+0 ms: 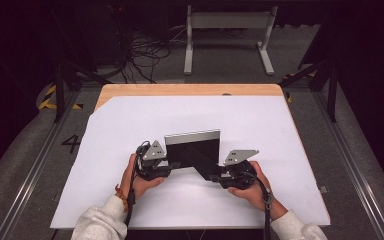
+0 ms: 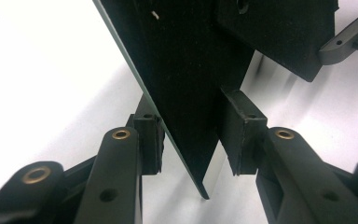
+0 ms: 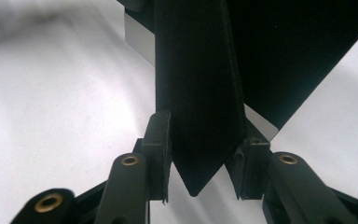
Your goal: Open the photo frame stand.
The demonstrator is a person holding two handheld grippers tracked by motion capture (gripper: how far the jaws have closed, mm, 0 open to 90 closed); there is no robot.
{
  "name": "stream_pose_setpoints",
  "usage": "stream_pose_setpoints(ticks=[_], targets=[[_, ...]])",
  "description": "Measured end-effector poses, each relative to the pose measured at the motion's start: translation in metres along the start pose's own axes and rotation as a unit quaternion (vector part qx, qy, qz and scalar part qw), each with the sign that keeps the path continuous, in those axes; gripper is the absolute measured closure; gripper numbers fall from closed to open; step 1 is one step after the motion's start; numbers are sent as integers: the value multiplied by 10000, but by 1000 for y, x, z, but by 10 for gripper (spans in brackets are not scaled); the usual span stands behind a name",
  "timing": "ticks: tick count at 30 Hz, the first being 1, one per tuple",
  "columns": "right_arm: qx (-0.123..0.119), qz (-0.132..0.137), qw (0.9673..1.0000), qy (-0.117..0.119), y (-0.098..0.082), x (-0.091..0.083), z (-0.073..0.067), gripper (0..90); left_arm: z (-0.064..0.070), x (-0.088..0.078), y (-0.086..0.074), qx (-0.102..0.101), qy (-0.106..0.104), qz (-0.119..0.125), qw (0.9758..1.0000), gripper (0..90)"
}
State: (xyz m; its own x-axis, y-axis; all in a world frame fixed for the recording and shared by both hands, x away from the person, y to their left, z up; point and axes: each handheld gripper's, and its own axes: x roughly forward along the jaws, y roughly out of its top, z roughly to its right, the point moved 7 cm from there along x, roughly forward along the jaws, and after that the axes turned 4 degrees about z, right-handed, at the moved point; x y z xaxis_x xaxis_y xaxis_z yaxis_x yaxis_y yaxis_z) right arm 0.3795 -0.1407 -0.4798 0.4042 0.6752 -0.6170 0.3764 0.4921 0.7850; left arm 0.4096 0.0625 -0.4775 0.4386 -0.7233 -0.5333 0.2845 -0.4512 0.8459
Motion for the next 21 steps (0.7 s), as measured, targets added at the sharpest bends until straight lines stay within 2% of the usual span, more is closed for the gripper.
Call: stream_pose_setpoints(ticks=[6,12,16,18,21], targets=[[-232,1,9997,122,-2,-1,-1,669,0,-1,-1,79,14,2,10000,636],[-150,-29,9994,314,-6,-4,-2,720,4,-3,-1,218,38,17,9998,648],[-238,-77,9994,233,-7,-4,-3,704,5,-4,1,217,28,118,9997,637],[-313,-78,9993,206,-6,-4,-4,671,5,-5,1,208,18,133,9997,595],[-318,-42,9993,202,-4,-5,-4,640,4,-5,1,212,29,169,9996,597]])
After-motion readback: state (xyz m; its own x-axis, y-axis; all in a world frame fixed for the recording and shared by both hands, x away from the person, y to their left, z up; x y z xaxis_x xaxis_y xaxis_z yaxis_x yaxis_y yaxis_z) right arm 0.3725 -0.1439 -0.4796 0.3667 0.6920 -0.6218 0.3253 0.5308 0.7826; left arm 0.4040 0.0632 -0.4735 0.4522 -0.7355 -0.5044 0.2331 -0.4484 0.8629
